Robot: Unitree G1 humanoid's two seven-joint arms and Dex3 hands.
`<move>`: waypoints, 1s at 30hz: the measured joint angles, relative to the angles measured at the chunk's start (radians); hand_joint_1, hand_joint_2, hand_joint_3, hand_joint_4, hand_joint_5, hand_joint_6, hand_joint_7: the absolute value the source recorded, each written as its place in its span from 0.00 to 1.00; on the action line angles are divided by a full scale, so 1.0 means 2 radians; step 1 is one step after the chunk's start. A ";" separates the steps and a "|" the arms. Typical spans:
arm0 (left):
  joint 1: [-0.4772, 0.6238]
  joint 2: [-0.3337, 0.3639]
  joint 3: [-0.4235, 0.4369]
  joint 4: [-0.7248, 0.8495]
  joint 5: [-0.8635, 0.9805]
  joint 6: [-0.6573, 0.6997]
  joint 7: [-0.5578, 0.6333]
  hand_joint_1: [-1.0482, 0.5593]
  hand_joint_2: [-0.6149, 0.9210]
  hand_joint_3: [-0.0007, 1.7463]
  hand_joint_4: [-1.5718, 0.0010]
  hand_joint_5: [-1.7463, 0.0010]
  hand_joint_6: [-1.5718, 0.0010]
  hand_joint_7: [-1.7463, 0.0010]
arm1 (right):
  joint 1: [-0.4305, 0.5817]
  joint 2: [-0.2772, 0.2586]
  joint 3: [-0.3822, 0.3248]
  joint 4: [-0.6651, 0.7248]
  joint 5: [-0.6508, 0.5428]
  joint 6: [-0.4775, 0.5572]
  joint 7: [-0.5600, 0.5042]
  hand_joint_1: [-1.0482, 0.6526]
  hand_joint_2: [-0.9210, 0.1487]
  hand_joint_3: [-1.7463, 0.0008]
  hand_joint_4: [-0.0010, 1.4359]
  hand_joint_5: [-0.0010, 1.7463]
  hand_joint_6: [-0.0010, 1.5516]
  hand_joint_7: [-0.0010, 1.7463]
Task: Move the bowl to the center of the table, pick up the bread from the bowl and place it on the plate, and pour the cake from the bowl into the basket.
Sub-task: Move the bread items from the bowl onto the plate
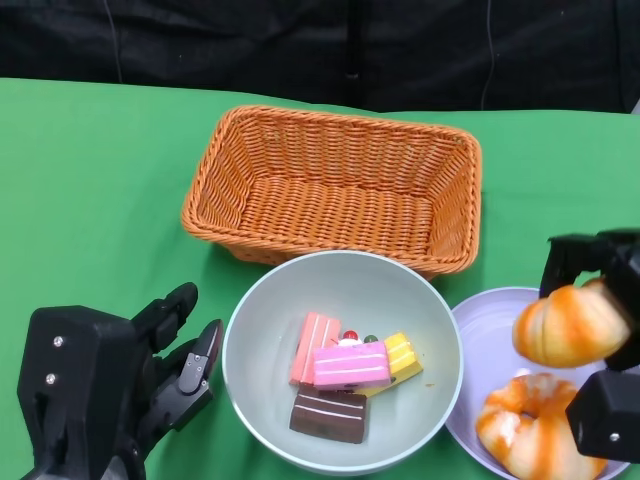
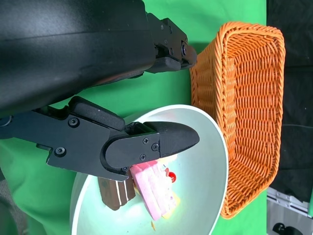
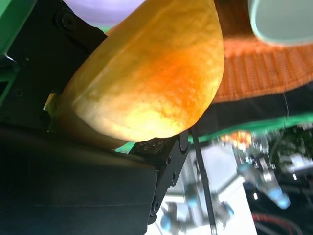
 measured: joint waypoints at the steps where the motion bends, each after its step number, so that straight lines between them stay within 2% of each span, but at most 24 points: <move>1: 0.000 0.000 0.000 0.000 0.000 0.000 0.000 0.26 1.00 0.35 0.96 0.80 0.87 1.00 | -0.004 0.000 0.005 0.010 0.000 -0.002 0.000 0.66 0.68 0.27 0.65 1.00 0.61 0.75; 4: -0.001 0.000 0.000 0.000 0.000 0.003 0.000 0.26 1.00 0.35 0.96 0.80 0.87 1.00 | -0.027 0.000 0.022 0.040 -0.008 -0.004 -0.008 0.63 0.65 0.29 0.65 1.00 0.61 0.77; 6: -0.001 0.000 0.000 0.000 0.000 0.004 0.000 0.26 1.00 0.35 0.96 0.80 0.87 1.00 | -0.044 0.000 0.032 0.062 -0.017 -0.003 -0.018 0.62 0.60 0.34 0.64 1.00 0.59 0.79; 11: 0.000 0.000 -0.001 0.000 0.000 0.004 0.000 0.27 1.00 0.36 0.96 0.81 0.87 1.00 | -0.063 0.000 0.055 0.100 -0.027 0.000 -0.038 0.61 0.57 0.36 0.63 1.00 0.58 0.78; 13: -0.001 0.000 -0.002 0.000 0.001 0.004 -0.001 0.27 1.00 0.35 0.96 0.81 0.87 1.00 | -0.073 0.001 0.062 0.119 -0.025 -0.004 -0.041 0.61 0.53 0.36 0.62 1.00 0.58 0.74; 14: 0.000 0.001 -0.003 0.000 0.001 0.004 -0.001 0.27 1.00 0.35 0.96 0.81 0.87 1.00 | -0.080 0.001 0.066 0.133 -0.023 -0.004 -0.040 0.60 0.52 0.36 0.60 1.00 0.60 0.66; 16: 0.000 0.001 -0.004 0.000 0.001 0.004 -0.001 0.27 1.00 0.35 0.96 0.81 0.87 1.00 | -0.091 0.003 0.071 0.150 -0.017 -0.005 -0.040 0.60 0.52 0.36 0.59 1.00 0.63 0.58; 17: 0.000 0.001 -0.005 0.000 0.001 0.004 -0.001 0.27 1.00 0.35 0.96 0.80 0.87 1.00 | -0.096 0.004 0.074 0.155 -0.015 -0.005 -0.040 0.57 0.47 0.45 0.58 0.85 0.60 0.46; 18: 0.000 0.001 -0.005 0.000 0.001 0.004 -0.001 0.27 1.00 0.35 0.96 0.80 0.86 1.00 | -0.097 0.004 0.076 0.155 -0.014 -0.004 -0.038 0.52 0.39 0.57 0.53 0.70 0.57 0.28; 19: 0.000 0.001 -0.006 0.000 0.001 0.004 -0.001 0.27 1.00 0.35 0.96 0.80 0.86 1.00 | -0.099 0.004 0.078 0.153 -0.014 0.000 -0.032 0.50 0.33 0.64 0.51 0.60 0.55 0.19; 20: 0.000 0.001 -0.006 0.000 0.001 0.003 -0.001 0.27 1.00 0.35 0.96 0.80 0.86 1.00 | -0.099 0.003 0.081 0.148 -0.015 0.006 -0.019 0.47 0.27 0.73 0.46 0.49 0.51 0.11; 21: 0.000 0.001 -0.006 0.000 0.001 0.002 -0.001 0.27 1.00 0.35 0.96 0.80 0.86 1.00 | -0.099 0.001 0.083 0.139 -0.015 0.011 -0.005 0.43 0.16 0.84 0.42 0.35 0.45 0.05; 22: 0.000 0.001 -0.006 0.000 0.001 0.001 -0.001 0.27 1.00 0.35 0.96 0.80 0.86 1.00 | -0.097 -0.003 0.085 0.126 -0.013 0.017 0.018 0.37 0.09 0.90 0.35 0.26 0.37 0.03; 24: 0.001 0.001 -0.007 0.000 0.001 -0.001 -0.001 0.26 1.00 0.35 0.96 0.80 0.86 1.00 | -0.091 -0.018 0.088 0.086 -0.002 0.034 0.081 0.28 0.02 0.95 0.23 0.15 0.24 0.01; 26: 0.002 0.001 -0.007 0.000 0.001 -0.002 -0.001 0.26 1.00 0.35 0.96 0.80 0.86 1.00 | -0.082 -0.033 0.087 0.052 0.008 0.051 0.126 0.26 0.01 0.95 0.20 0.13 0.21 0.00; 27: 0.002 0.001 -0.007 0.000 0.001 -0.003 -0.001 0.27 1.00 0.35 0.96 0.80 0.87 1.00 | -0.077 -0.037 0.086 0.038 0.015 0.061 0.146 0.23 0.00 0.96 0.15 0.11 0.16 0.00; 30: 0.002 0.002 -0.008 0.000 0.001 -0.003 -0.005 0.26 1.00 0.35 0.97 0.80 0.87 1.00 | -0.054 -0.054 0.082 -0.021 0.041 0.096 0.224 0.19 0.00 0.96 0.08 0.08 0.10 0.00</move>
